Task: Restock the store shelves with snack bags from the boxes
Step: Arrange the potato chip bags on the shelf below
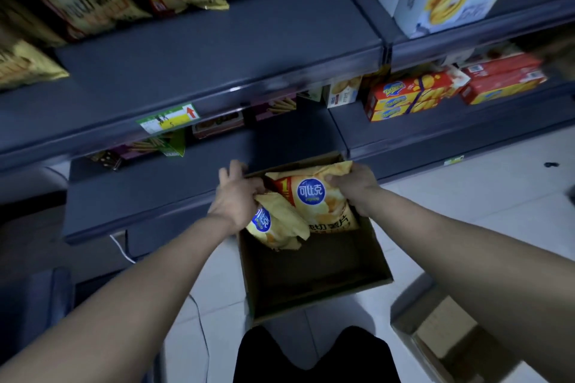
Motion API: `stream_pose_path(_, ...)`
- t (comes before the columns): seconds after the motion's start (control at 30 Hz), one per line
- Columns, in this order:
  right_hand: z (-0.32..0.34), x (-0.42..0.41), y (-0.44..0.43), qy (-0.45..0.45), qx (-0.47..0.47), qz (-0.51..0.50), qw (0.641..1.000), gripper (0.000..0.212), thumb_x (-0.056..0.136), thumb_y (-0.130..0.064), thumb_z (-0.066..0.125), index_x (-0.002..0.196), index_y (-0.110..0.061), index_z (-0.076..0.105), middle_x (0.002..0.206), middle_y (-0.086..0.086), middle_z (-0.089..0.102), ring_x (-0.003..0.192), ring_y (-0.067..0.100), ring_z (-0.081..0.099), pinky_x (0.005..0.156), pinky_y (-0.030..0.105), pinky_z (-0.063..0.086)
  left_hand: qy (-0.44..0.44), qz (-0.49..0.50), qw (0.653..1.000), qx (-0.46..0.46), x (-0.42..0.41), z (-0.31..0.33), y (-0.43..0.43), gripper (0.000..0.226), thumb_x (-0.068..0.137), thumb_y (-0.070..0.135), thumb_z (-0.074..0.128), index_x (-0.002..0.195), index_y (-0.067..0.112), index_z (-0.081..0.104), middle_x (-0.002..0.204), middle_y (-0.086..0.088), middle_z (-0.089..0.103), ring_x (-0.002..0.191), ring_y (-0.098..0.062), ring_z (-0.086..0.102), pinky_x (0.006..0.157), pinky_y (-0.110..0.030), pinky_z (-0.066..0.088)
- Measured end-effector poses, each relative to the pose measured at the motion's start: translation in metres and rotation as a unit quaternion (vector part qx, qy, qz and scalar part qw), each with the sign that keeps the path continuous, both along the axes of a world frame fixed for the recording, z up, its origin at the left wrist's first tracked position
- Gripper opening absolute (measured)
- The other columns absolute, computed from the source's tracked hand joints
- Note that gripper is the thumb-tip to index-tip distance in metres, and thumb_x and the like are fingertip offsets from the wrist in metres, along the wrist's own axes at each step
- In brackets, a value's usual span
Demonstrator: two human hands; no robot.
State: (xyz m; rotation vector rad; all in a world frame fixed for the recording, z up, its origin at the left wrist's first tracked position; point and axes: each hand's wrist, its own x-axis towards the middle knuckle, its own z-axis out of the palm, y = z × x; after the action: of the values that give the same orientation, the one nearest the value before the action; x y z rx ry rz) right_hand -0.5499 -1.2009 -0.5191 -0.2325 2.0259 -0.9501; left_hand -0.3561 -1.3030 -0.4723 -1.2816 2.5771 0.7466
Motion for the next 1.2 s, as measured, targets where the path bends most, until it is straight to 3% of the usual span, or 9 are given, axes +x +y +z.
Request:
stream_pose_path(0.1,0.03,-0.01,0.005,-0.016,-0.053,-0.04,0.998,0.067,0.069,-0.034,0.075,0.127,-0.009,0.054,0.119,0.013,0.065,0.107,0.031,0.063,0.092,0.05,0.053,0.075,0.063,0.991,0.094,0.007,0.043,-0.003,0.018,0.082,-0.006,0.056,0.085,0.012,0.057,0.103,-0.005,0.048,0.096,-0.019,0.047,0.067,-0.022,0.042)
stream_pose_path(0.23,0.099,-0.018,0.011,0.01,-0.111,-0.075,0.991,0.03,0.075,-0.024,0.075,0.097,-0.01,0.061,0.109,0.015,0.068,0.099,0.032,0.066,0.089,0.051,0.053,0.164,0.153,0.96,0.166,0.017,0.098,-0.008,0.018,0.084,-0.004,0.062,0.084,0.012,0.052,0.067,-0.004,0.049,0.05,-0.009,0.049,0.038,-0.01,0.038)
stream_pose_path(0.33,0.162,-0.017,0.016,0.026,-0.153,-0.081,0.985,0.012,0.083,-0.014,0.07,0.078,-0.016,0.059,0.103,0.014,0.069,0.093,0.03,0.066,0.083,0.049,0.056,0.187,0.173,0.947,0.196,0.025,0.135,-0.013,0.023,0.088,0.008,0.063,0.077,0.021,0.047,0.065,-0.004,0.05,0.051,-0.013,0.044,0.043,-0.019,0.042)
stream_pose_path(0.57,0.283,-0.014,0.008,0.017,-0.241,-0.067,0.968,0.021,0.09,-0.017,0.063,0.105,-0.011,0.05,0.1,0.006,0.066,0.064,0.015,0.061,0.047,0.032,0.048,0.263,0.21,0.917,0.214,0.043,0.228,-0.026,0.023,0.087,0.016,0.065,0.082,0.018,0.043,0.074,-0.009,0.064,0.061,-0.021,0.059,0.052,-0.03,0.051)
stream_pose_path(0.63,0.302,-0.009,0.002,0.025,-0.252,-0.056,0.966,0.038,0.088,-0.019,0.066,0.12,-0.007,0.049,0.111,0.009,0.067,0.07,0.019,0.065,0.05,0.034,0.053,0.275,0.217,0.918,0.186,0.049,0.249,-0.029,0.026,0.087,0.016,0.065,0.086,0.016,0.039,0.074,-0.01,0.063,0.061,-0.021,0.058,0.052,-0.031,0.049)
stream_pose_path(0.77,0.325,-0.001,-0.015,0.054,-0.267,-0.037,0.962,0.017,0.088,-0.017,0.066,0.1,-0.01,0.056,0.111,0.013,0.069,0.086,0.025,0.068,0.077,0.041,0.057,0.269,0.238,0.92,0.154,0.065,0.273,-0.036,0.035,0.086,0.018,0.067,0.102,0.011,0.036,0.09,-0.015,0.065,0.071,-0.022,0.063,0.052,-0.033,0.054)
stream_pose_path(0.93,0.333,0.013,-0.04,0.066,-0.281,-0.02,0.957,0.021,0.09,-0.014,0.063,0.105,-0.014,0.049,0.096,0.005,0.065,0.06,0.009,0.058,0.04,0.015,0.044,0.244,0.257,0.924,0.141,0.095,0.28,-0.059,0.041,0.083,0.021,0.071,0.108,0.01,0.041,0.111,-0.02,0.065,0.103,-0.033,0.064,0.088,-0.051,0.053)
stream_pose_path(1.03,0.334,0.022,-0.06,0.072,-0.285,-0.015,0.956,0.012,0.09,-0.012,0.062,0.088,-0.013,0.051,0.092,0.005,0.065,0.06,0.009,0.06,0.041,0.02,0.047,0.241,0.262,0.926,0.125,0.11,0.282,-0.075,0.037,0.084,0.022,0.069,0.106,0.01,0.042,0.11,-0.02,0.066,0.104,-0.033,0.064,0.093,-0.052,0.051)
stream_pose_path(1.2,0.327,0.036,-0.102,0.07,-0.282,-0.025,0.957,0.021,0.088,-0.013,0.065,0.107,-0.01,0.057,0.097,0.008,0.068,0.065,0.013,0.065,0.052,0.026,0.051,0.271,0.282,0.912,0.123,0.126,0.282,-0.106,0.037,0.089,0.021,0.064,0.113,0.009,0.038,0.101,-0.017,0.065,0.092,-0.03,0.064,0.081,-0.046,0.054)
